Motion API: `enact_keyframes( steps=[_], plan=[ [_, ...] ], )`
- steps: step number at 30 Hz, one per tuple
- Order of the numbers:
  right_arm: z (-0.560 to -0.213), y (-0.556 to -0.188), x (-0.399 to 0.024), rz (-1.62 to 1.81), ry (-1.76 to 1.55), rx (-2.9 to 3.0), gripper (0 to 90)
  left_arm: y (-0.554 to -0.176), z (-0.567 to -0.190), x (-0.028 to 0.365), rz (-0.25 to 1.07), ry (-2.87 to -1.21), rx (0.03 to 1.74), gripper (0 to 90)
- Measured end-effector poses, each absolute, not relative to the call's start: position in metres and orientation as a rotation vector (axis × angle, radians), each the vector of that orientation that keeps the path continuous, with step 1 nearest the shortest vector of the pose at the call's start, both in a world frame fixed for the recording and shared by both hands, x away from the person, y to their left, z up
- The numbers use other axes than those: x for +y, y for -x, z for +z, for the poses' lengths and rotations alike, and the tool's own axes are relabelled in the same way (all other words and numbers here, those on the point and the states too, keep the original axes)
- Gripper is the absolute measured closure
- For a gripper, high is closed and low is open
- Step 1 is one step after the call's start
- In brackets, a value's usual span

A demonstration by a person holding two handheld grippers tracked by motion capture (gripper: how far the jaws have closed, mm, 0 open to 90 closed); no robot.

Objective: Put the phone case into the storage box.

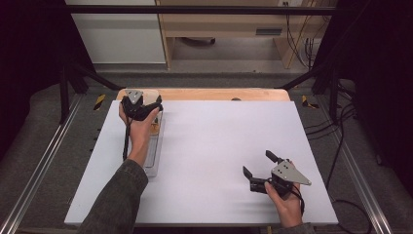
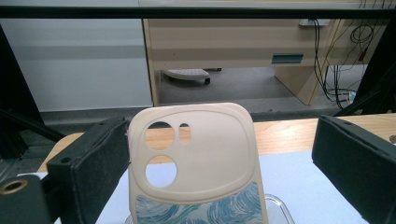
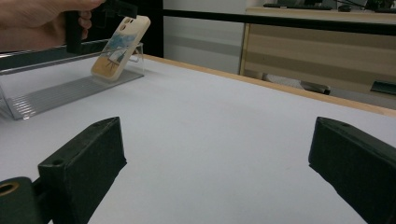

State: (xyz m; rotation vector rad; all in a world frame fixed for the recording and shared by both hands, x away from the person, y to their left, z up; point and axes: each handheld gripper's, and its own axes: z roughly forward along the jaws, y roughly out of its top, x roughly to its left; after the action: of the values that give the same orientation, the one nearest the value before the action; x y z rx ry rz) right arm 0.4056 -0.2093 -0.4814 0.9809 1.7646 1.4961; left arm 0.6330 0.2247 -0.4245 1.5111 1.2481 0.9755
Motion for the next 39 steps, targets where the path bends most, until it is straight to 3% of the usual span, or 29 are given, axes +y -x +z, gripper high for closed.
enact_keyframes(
  steps=[17, 39],
  plan=[
    [-0.481, -0.405, -0.208, 1.489, -0.976, 1.763, 3.2, -0.624, -0.412, 0.224, 0.956, -1.582, 1.132, 4.9],
    [-0.48, -0.404, -0.207, 1.48, -0.969, 1.765, 3.2, -0.613, -0.405, 0.209, 1.083, -1.782, 0.915, 4.9]
  ],
)
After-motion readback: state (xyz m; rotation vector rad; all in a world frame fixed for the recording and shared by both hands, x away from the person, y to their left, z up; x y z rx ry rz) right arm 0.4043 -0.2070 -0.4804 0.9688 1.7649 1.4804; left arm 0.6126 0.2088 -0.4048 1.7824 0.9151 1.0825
